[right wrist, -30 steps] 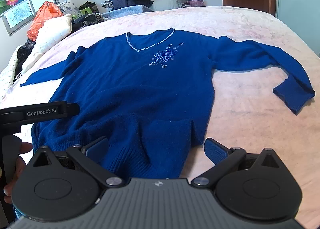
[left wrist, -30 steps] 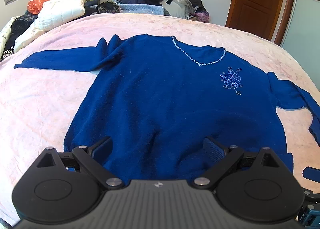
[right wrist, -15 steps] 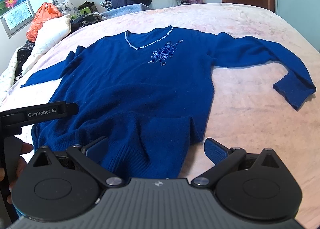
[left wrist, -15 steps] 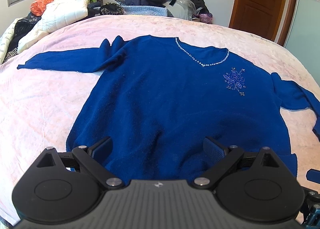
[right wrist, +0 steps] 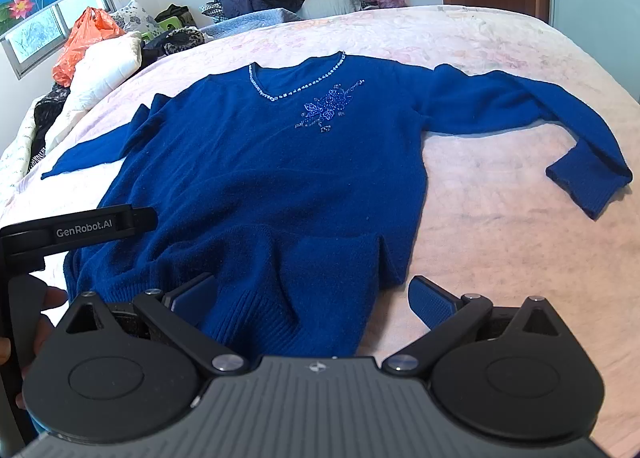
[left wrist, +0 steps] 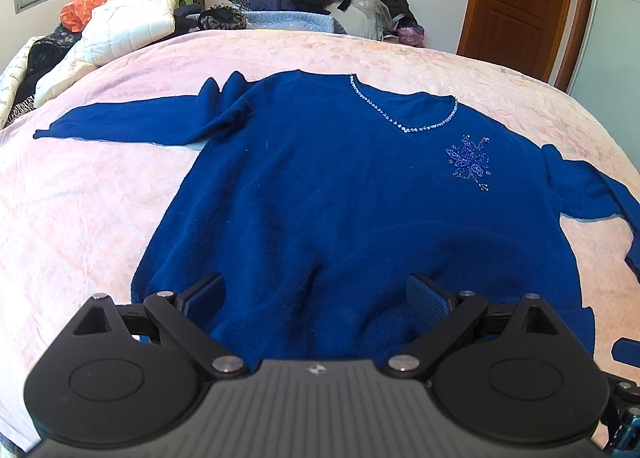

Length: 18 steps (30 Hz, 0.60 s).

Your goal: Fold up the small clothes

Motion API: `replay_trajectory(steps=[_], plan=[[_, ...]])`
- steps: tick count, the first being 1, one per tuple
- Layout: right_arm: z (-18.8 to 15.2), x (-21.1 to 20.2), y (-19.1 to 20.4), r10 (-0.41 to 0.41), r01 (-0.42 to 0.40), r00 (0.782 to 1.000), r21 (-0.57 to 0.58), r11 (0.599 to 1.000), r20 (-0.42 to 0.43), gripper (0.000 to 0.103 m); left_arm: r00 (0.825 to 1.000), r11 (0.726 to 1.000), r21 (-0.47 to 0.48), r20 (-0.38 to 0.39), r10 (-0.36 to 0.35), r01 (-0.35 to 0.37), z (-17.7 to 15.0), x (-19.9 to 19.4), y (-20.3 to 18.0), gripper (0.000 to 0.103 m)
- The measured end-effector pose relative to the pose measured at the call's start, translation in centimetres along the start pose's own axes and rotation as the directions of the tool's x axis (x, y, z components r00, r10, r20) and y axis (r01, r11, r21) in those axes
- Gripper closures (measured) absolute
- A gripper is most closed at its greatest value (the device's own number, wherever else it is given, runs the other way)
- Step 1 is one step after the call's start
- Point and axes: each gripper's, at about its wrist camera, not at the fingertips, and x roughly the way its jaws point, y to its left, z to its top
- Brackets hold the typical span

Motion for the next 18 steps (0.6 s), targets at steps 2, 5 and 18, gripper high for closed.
replay_trajectory(steps=[2,5,18], plan=[[-0.01,-0.02,0.02,0.000,0.000,1.000,0.001,1.000,0.001,0.000,1.000,1.000,0.000,-0.002,-0.001,0.001,-0.01,0.02,0.05,0.005],[-0.01,-0.03,0.05,0.000,0.000,1.000,0.001,1.000,0.003,0.000,1.000,1.000,0.001,-0.005,-0.005,0.005,-0.01,0.14,0.08,0.005],[-0.08,-0.13,0.00,-0.002,0.002,1.000,0.003,1.000,0.011,0.000,1.000,1.000,0.016,-0.005,-0.007,0.007,-0.12,0.26,-0.23,0.005]])
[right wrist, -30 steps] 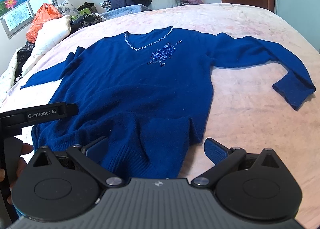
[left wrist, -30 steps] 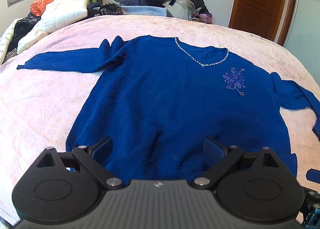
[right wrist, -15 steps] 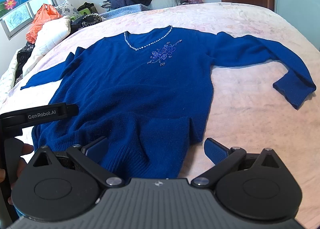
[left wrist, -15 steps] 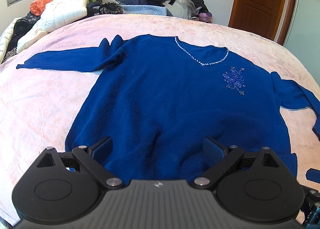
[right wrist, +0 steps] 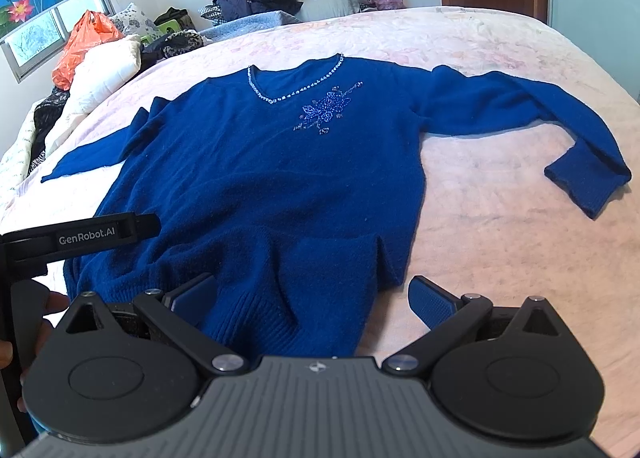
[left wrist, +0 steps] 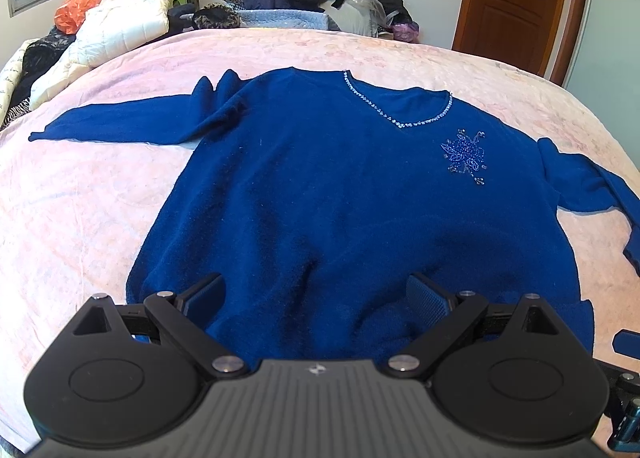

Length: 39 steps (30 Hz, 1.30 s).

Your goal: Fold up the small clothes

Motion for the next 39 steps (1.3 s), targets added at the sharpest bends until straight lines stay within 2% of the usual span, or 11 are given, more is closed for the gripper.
replay_trajectory(steps=[31,39], plan=[[-0.1,0.0,-0.5,0.001,-0.001,1.000,0.010,1.000,0.006,0.000,1.000,1.000,0.006,-0.008,0.001,-0.001,-0.3,0.3,-0.1,0.005],[-0.1,-0.5,-1.3,-0.018,0.018,0.997,-0.008,1.000,0.079,0.000,1.000,1.000,0.017,-0.005,-0.010,0.010,-0.1,0.4,-0.8,0.005]])
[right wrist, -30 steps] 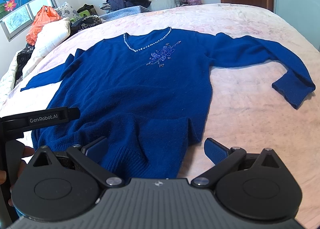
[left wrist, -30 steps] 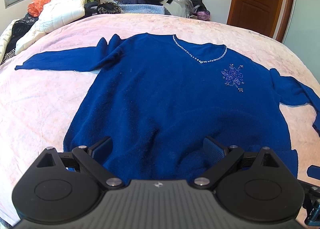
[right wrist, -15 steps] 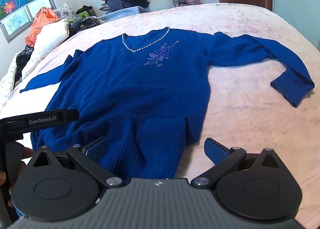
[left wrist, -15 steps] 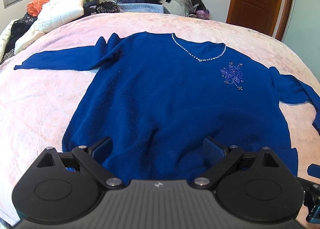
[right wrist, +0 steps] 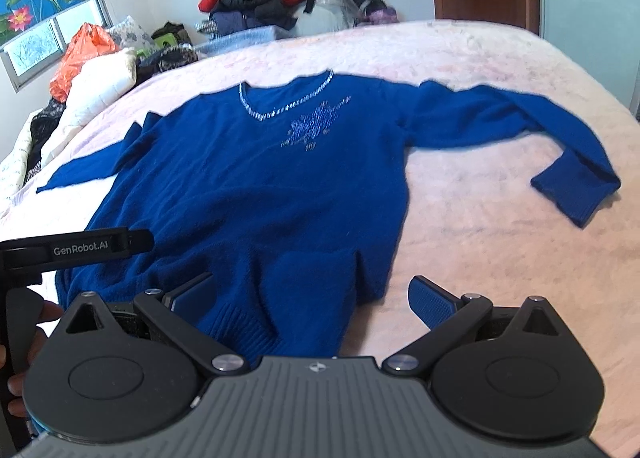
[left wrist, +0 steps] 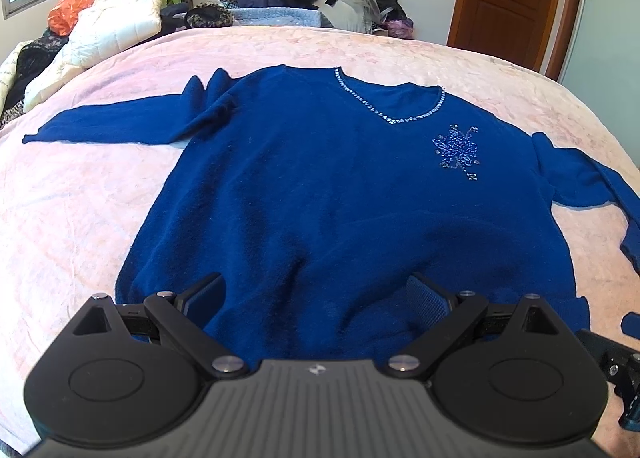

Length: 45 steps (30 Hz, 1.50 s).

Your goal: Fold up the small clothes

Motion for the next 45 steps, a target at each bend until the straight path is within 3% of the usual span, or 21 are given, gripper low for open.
replay_trajectory(steps=[6,14,19,23,26,30,35,38,40,43,45], plan=[[-0.1,0.3,-0.2,0.010,-0.009,1.000,-0.057,0.998,0.018,0.000,1.000,0.999,0.047,0.012,0.012,-0.013,0.5,0.2,-1.2,0.005],[0.2,0.4,-1.0,0.111,-0.108,0.993,-0.082,0.991,0.031,0.000,1.000,0.998,0.067,0.004,0.004,-0.004,1.3,1.3,-2.4,0.005],[0.6,0.8,-2.7,0.061,-0.056,0.997,-0.091,0.994,0.049,0.000,1.000,0.997,0.080,0.004,-0.015,0.015,1.8,1.8,-3.4,0.005],[1.0,1.6,-6.8,0.039,-0.039,0.998,0.007,0.999,0.050,0.004,1.000,0.995,0.099,0.000,-0.028,0.028,2.1,2.4,-4.2,0.005],[1.3,1.9,-10.7,-0.031,0.023,0.997,0.112,0.993,0.069,0.010,1.000,0.993,0.119,-0.009,-0.025,0.026,2.2,2.8,-4.8,0.005],[1.4,1.7,-16.1,-0.128,0.086,0.985,0.313,0.946,0.116,0.019,0.999,0.991,0.130,-0.013,-0.033,0.035,2.3,3.1,-5.3,0.005],[0.7,1.4,-21.0,-0.190,0.084,0.969,0.514,0.854,0.158,0.024,0.999,0.989,0.143,-0.029,-0.034,0.038,2.4,3.7,-5.8,0.005],[0.5,2.2,-22.4,-0.187,0.068,0.969,0.554,0.830,0.162,0.028,0.999,0.988,0.151,-0.039,-0.033,0.038,2.5,4.2,-6.2,0.005],[0.6,2.9,-22.4,-0.187,0.062,0.966,0.538,0.841,0.181,0.030,0.998,0.986,0.161,-0.047,-0.033,0.040,2.4,4.5,-6.5,0.005],[1.1,4.3,-22.5,-0.202,0.074,0.960,0.518,0.852,0.195,0.049,0.998,0.983,0.178,-0.051,-0.027,0.036,2.5,4.6,-6.9,0.005],[1.9,5.2,-22.7,-0.214,0.100,0.961,0.503,0.858,0.174,0.076,0.999,0.981,0.189,-0.046,-0.021,0.030,2.5,4.6,-7.0,0.005]])
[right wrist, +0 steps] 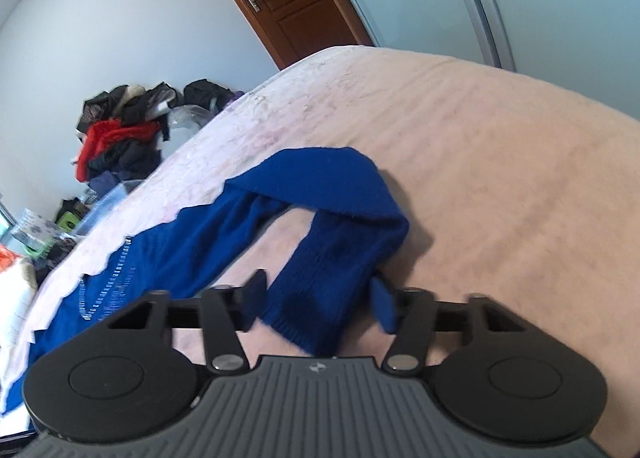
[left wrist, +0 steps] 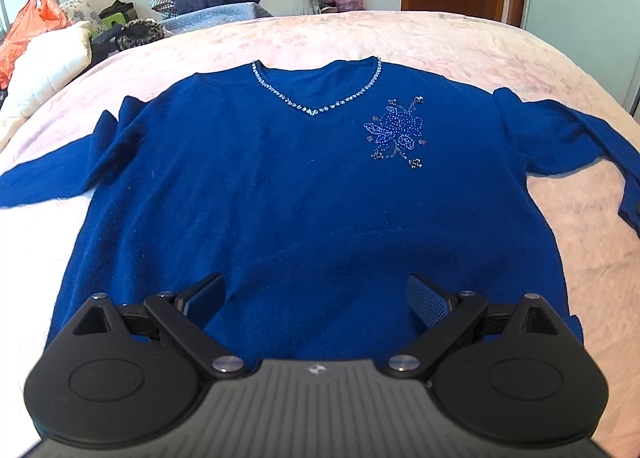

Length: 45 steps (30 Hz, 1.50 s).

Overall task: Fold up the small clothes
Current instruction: 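Grasp the blue sweater's sleeve cuff with the right gripper and lift it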

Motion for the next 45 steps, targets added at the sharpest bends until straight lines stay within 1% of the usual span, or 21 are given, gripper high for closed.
replay_trajectory(steps=[2,5,8,10,13,17,19,21,23,24,25,27,29,30,32,34,37,39,42,44,45], plan=[[0.1,0.2,0.0,0.010,-0.010,1.000,0.008,1.000,-0.019,0.092,1.000,1.000,0.001,0.005,0.009,-0.009,0.2,0.0,0.2,0.005],[0.4,-1.2,-0.7,0.031,-0.031,0.999,0.015,0.999,-0.009,0.095,1.000,1.000,-0.014,0.009,0.016,-0.016,0.6,0.1,0.6,0.005],[1.8,-2.4,-1.7,0.108,-0.109,0.994,0.084,0.990,0.012,0.096,1.000,0.999,-0.034,0.007,0.014,-0.013,1.2,0.2,1.3,0.005],[3.3,-3.1,-3.1,0.211,-0.212,0.977,0.192,0.958,0.027,0.096,1.000,0.999,-0.050,0.006,0.010,-0.010,1.5,0.4,1.7,0.005],[5.6,-4.0,-4.9,0.327,-0.333,0.942,0.312,0.890,0.071,0.095,1.000,0.998,-0.068,0.013,0.014,-0.013,1.8,0.4,2.3,0.005],[8.5,-5.6,-6.3,0.383,-0.410,0.912,0.365,0.836,0.148,0.095,1.000,0.996,-0.091,0.010,0.013,-0.012,2.0,0.6,3.0,0.005],[9.7,-6.5,-6.5,0.396,-0.436,0.900,0.366,0.822,0.182,0.095,1.000,0.995,-0.101,0.008,0.006,-0.005,2.1,0.6,3.4,0.005],[10.6,-7.2,-6.3,0.418,-0.471,0.882,0.365,0.803,0.217,0.095,1.000,0.994,-0.107,0.011,0.007,-0.006,2.3,0.5,3.7,0.005],[11.3,-7.9,-5.9,0.446,-0.516,0.855,0.361,0.776,0.264,0.095,1.000,0.994,-0.110,0.012,0.011,-0.010,2.3,0.6,4.1,0.005],[11.5,-8.0,-5.6,0.451,-0.526,0.849,0.358,0.771,0.277,0.094,1.000,0.994,-0.108,0.008,0.011,-0.010,2.4,0.7,4.3,0.005],[11.8,-7.9,-5.3,0.455,-0.530,0.846,0.352,0.772,0.277,0.095,1.000,0.994,-0.107,0.003,0.010,-0.010,2.5,0.8,4.4,0.005],[11.8,-6.6,-4.0,0.488,-0.537,0.843,0.358,0.764,0.225,0.094,1.000,0.994,-0.106,0.006,0.013,-0.012,2.6,0.9,4.7,0.005],[11.3,-4.8,-1.8,0.543,-0.557,0.827,0.350,0.753,0.149,0.094,1.000,0.994,-0.110,0.011,0.020,-0.019,2.7,1.0,5.2,0.005],[11.0,-4.1,-0.4,0.571,-0.572,0.813,0.340,0.746,0.116,0.094,1.000,0.993,-0.116,0.014,0.024,-0.022,2.8,1.0,5.5,0.005],[10.3,-2.8,2.9,0.622,-0.605,0.781,0.310,0.734,0.051,0.094,0.999,0.991,-0.131,0.018,0.029,-0.026,3.0,1.0,6.2,0.005],[9.9,-1.8,6.3,0.657,-0.629,0.753,0.274,0.727,-0.015,0.094,0.999,0.989,-0.145,0.021,0.035,-0.031,3.1,1.1,6.9,0.005],[9.3,0.2,10.7,0.700,-0.661,0.706,0.256,0.705,-0.106,0.094,0.998,0.986,-0.163,0.027,0.050,-0.045,3.2,1.1,8.0,0.005],[8.9,1.4,13.4,0.722,-0.680,0.675,0.249,0.689,-0.152,0.094,0.997,0.983,-0.172,0.028,0.065,-0.059,3.3,1.1,8.8,0.005],[7.9,3.1,17.7,0.754,-0.710,0.619,0.255,0.657,-0.221,0.094,0.996,0.979,-0.187,0.028,0.086,-0.079,3.3,1.2,10.1,0.005],[7.3,3.8,20.5,0.762,-0.724,0.592,0.242,0.646,-0.263,0.094,0.995,0.975,-0.200,0.026,0.100,-0.093,3.4,1.3,10.9,0.005],[6.8,4.4,22.0,0.769,-0.733,0.571,0.243,0.635,-0.288,0.094,0.994,0.974,-0.207,0.023,0.104,-0.097,3.5,1.4,11.4,0.005]])
